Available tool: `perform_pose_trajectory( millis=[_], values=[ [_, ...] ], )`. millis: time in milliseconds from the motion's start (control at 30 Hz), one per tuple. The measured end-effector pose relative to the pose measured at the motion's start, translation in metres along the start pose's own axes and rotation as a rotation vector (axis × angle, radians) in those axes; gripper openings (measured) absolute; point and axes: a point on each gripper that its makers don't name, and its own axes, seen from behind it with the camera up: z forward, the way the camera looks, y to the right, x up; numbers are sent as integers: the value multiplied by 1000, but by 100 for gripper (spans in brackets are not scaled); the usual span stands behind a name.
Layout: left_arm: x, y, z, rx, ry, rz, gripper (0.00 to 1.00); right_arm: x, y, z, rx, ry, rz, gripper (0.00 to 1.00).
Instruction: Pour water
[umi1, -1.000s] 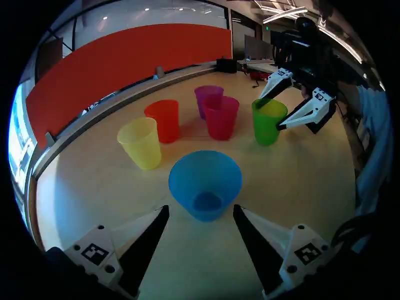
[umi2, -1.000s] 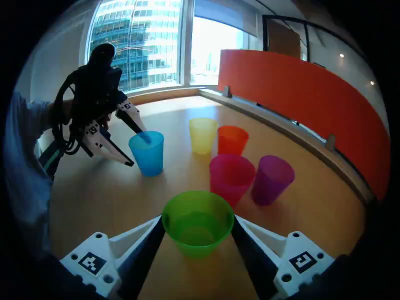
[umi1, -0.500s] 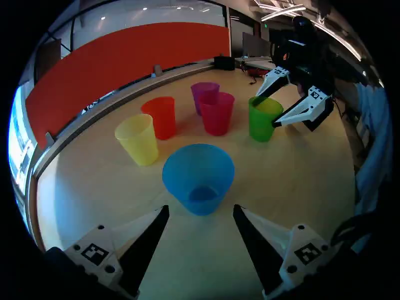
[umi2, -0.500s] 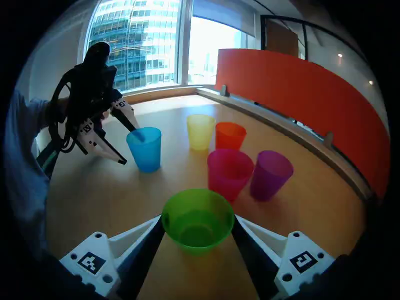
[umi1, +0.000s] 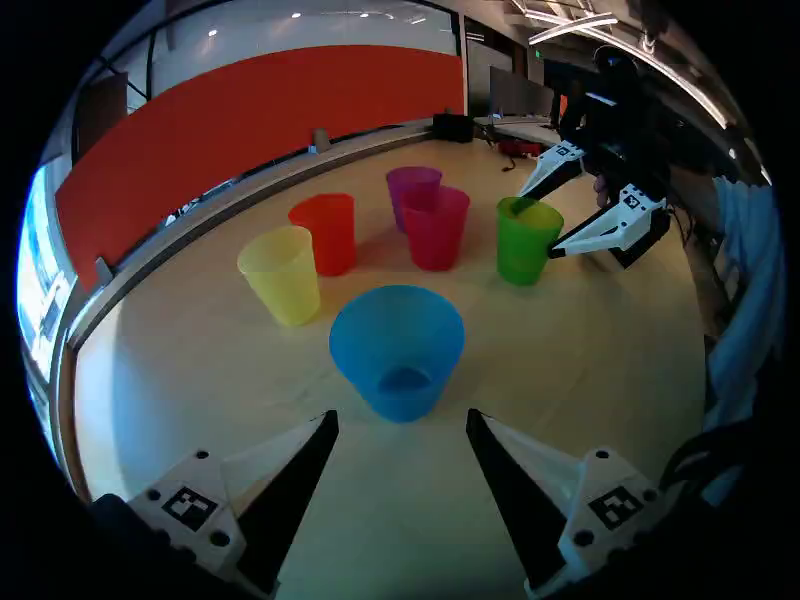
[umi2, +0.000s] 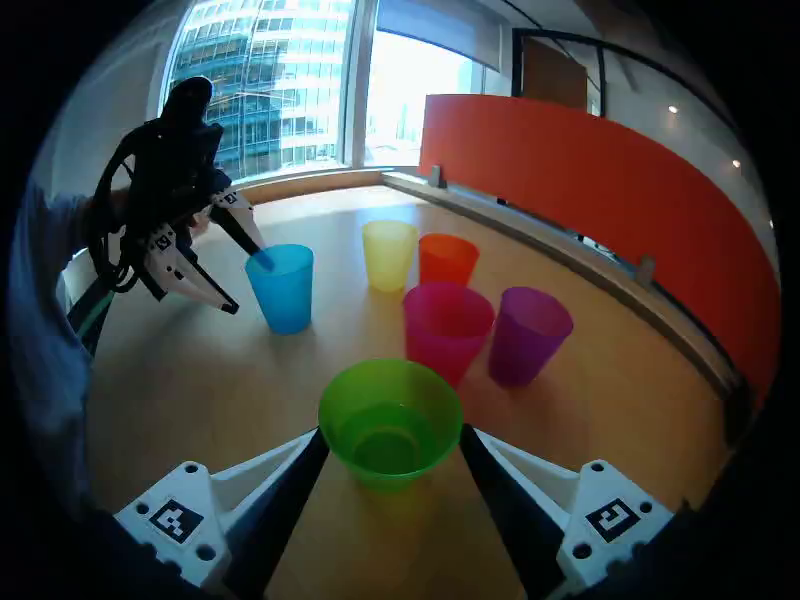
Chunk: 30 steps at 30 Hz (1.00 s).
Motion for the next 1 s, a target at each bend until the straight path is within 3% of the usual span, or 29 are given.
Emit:
perform_pose_trajectory(
  millis=[600, 1000],
  values=[
    [-6, -8, -34, 71, 40, -50, 95, -5, 7, -48, -81, 32, 38, 100],
    [1, -20, -56, 151, 122, -100, 96, 12, 26, -77, -200, 133, 103, 100]
  ],
)
